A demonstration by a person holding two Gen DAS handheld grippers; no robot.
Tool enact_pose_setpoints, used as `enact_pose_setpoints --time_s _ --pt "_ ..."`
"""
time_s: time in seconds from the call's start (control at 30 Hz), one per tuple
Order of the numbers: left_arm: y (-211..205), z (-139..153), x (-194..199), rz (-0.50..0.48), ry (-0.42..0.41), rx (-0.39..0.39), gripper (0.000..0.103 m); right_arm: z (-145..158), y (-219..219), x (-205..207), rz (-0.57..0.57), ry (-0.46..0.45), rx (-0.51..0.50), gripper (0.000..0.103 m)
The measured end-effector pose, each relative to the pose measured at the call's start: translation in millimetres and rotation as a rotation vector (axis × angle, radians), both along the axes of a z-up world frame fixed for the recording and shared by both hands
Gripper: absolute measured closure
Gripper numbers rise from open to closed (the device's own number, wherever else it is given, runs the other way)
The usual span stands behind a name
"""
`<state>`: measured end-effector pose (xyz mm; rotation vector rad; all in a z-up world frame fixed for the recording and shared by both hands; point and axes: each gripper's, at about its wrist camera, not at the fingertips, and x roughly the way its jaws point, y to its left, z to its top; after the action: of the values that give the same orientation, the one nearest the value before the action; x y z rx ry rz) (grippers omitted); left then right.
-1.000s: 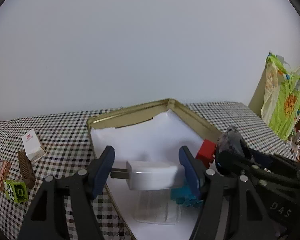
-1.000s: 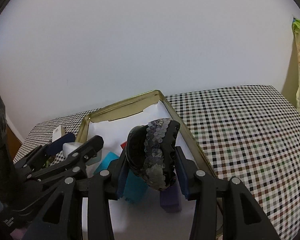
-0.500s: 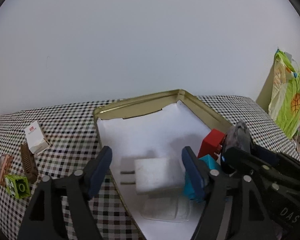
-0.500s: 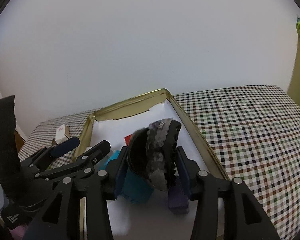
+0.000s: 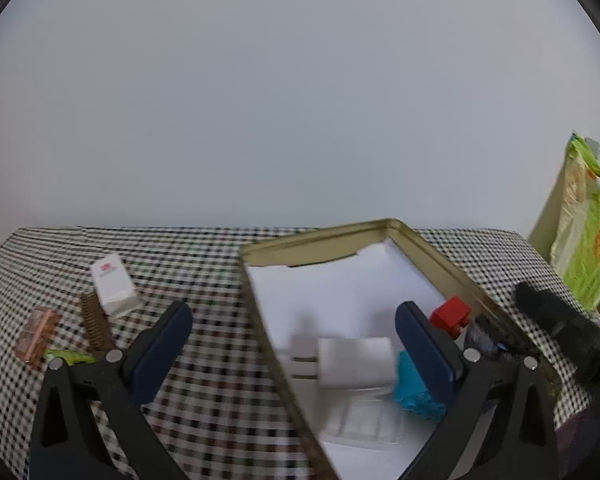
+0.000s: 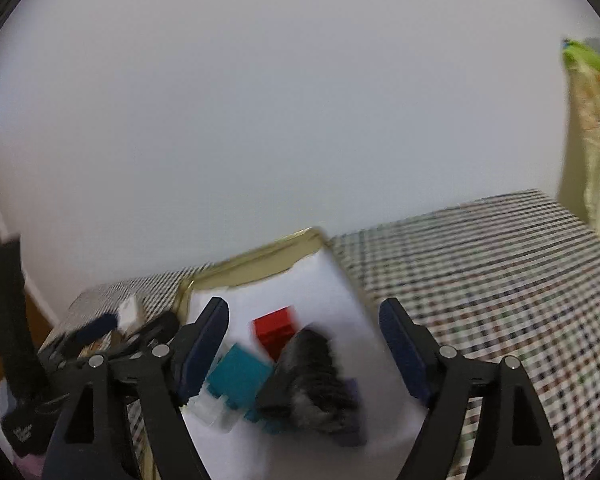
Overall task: Organize rigid objects
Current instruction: 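Carry the white block and grey pouch into the gold tin tray and open both tools, then lift both open tools out of the tray toward the green block and copper frame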
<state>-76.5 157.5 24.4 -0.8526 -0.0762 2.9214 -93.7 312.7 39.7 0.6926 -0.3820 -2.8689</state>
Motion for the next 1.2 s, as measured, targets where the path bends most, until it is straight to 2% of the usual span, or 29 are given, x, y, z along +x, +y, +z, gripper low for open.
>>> enact_pose_setpoints --time_s 0.1,0.23,0.53,0.7,0.87,1.03,1.2 --pt "-13.1 -1.7 1.1 0.033 0.009 0.007 0.0 5.1 21.6 7.3 -0.083 0.052 -0.055 0.023" --pt "-23.5 -11.1 2.6 0.05 0.004 -0.023 0.0 2.4 38.4 9.4 -0.144 0.056 -0.111 0.023" --pt "-36.1 -16.7 7.0 0.101 0.047 -0.086 0.0 -1.6 39.6 17.8 -0.25 0.112 -0.09 0.023" --pt "-38.2 -18.5 6.1 0.115 0.065 -0.113 0.0 -1.0 36.0 26.1 -0.279 0.144 -0.056 0.023" --pt "-44.4 -18.5 9.1 0.126 0.073 -0.09 0.0 -0.2 22.9 39.4 -0.314 0.2 -0.007 0.023" --pt "-45.8 -20.6 9.8 0.119 0.062 -0.088 0.0 3.4 0.0 55.5 -0.381 0.269 0.117 0.023" --pt "-50.4 -23.0 11.3 0.116 0.047 -0.066 0.0 0.3 -10.6 58.8 -0.373 0.247 0.139 0.023"
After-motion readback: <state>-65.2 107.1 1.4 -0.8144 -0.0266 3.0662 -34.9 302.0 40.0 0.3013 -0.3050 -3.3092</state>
